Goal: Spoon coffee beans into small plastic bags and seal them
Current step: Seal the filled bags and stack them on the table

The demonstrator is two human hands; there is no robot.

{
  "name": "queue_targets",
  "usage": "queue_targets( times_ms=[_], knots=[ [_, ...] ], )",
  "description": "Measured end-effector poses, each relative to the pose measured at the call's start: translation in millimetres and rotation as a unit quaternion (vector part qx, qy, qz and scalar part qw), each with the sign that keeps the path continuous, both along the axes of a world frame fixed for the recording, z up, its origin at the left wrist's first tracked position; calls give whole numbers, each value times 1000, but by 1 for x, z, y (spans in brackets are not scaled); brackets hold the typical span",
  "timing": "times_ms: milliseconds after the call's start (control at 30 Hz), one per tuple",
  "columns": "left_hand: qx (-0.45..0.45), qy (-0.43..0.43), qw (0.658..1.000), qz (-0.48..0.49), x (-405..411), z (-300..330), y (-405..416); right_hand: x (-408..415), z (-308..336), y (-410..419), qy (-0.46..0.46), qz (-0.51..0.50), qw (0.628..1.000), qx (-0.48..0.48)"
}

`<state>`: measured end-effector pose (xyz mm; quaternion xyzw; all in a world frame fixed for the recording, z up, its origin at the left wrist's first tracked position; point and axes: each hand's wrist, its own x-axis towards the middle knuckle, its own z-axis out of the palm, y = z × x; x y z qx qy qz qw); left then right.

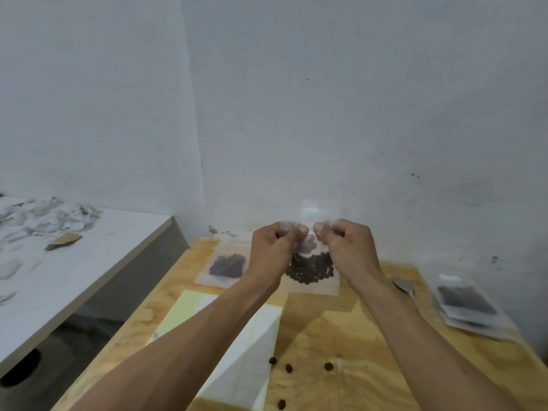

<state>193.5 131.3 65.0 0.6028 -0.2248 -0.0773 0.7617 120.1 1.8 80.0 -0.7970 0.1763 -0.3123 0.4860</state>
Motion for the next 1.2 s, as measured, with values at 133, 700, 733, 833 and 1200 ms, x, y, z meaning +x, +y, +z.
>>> queue_targets(
  times_ms=[133, 700, 733, 833, 1200],
  knots=[
    [9, 4, 1000, -4, -4, 3, -22, -20, 5, -20, 24, 31, 999, 22],
    [331, -65, 924, -181, -104, -2, -195, -158, -17, -181, 181, -254, 950, -3],
    [352, -68, 916, -179, -108, -4, -201, -161, -21, -185, 210, -256, 943, -20],
    [426, -90, 883, -176, -116, -14, -216, -163, -38, -193, 290, -251, 922, -48],
    [403, -9, 894, -195, -121, -18, -226, -156, -47, -195, 288, -223, 931, 24]
  ],
)
